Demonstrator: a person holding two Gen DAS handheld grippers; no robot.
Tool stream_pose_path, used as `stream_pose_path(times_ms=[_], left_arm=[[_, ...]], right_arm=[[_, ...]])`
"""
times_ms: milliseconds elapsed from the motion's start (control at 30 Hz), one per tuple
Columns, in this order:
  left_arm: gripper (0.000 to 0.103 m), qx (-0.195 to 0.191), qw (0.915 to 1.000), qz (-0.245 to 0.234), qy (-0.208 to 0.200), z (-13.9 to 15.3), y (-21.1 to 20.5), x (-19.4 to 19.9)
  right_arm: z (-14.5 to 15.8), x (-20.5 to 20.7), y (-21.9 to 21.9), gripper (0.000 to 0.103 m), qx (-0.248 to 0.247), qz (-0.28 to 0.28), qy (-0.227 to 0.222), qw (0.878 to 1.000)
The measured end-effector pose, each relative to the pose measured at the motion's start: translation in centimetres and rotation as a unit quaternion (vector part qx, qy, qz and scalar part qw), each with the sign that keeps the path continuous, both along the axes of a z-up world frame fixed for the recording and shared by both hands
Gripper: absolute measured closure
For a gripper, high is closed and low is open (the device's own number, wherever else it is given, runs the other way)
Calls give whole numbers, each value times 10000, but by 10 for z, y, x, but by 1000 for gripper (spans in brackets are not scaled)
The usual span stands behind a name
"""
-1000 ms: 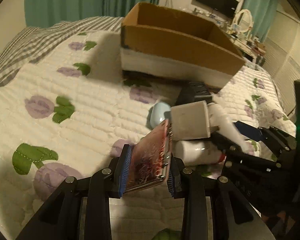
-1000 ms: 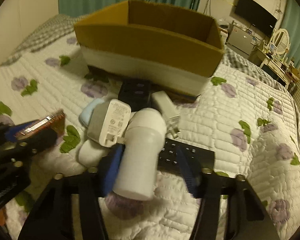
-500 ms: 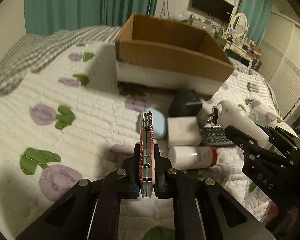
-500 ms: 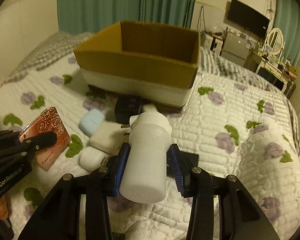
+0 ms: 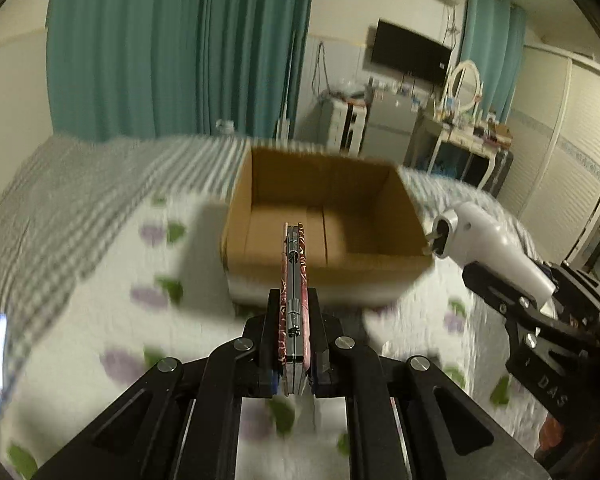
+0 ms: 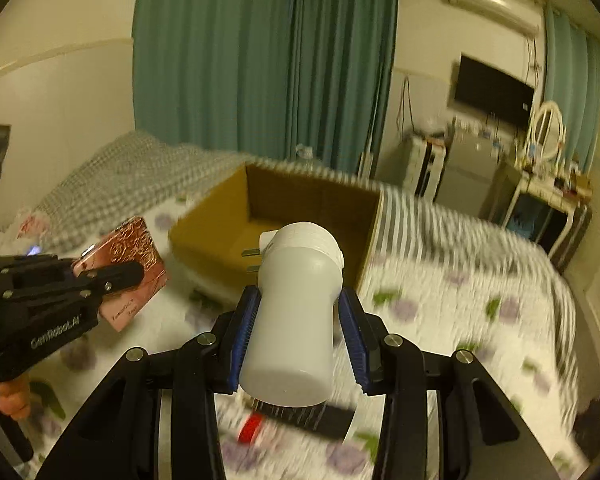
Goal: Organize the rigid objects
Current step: 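Carry both items over the cardboard box and open both tools to drop them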
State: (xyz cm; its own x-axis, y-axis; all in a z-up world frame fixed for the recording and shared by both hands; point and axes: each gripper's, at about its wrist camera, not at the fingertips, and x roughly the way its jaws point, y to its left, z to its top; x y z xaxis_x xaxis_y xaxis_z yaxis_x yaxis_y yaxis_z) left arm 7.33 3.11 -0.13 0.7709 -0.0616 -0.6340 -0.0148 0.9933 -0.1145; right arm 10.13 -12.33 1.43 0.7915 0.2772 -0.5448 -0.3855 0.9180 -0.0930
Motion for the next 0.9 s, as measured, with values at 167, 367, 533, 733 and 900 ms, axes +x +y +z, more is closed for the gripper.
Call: stream_pose_path(times_ms=[167,367,533,733,900], left_arm=[[93,156,9996,-66,-209,27,5,63],[93,316,9990,-302,-99,11,2,138],[93,418,9979,-473,158,-30,-1,169],[92,586,9954,-558,521,-60,-4,187],[85,453,9963,-487,538,-58,0,183]], right_arm=[[22,50,6,63,110,-21,-173,9998],[15,118,16,63,235,-167,-79,9996],[-21,144,23,63,171,-185,162,9996],[-47,157,30,63,70,-216,414,9989],[-45,154,24,62,246,-198,418,9986]])
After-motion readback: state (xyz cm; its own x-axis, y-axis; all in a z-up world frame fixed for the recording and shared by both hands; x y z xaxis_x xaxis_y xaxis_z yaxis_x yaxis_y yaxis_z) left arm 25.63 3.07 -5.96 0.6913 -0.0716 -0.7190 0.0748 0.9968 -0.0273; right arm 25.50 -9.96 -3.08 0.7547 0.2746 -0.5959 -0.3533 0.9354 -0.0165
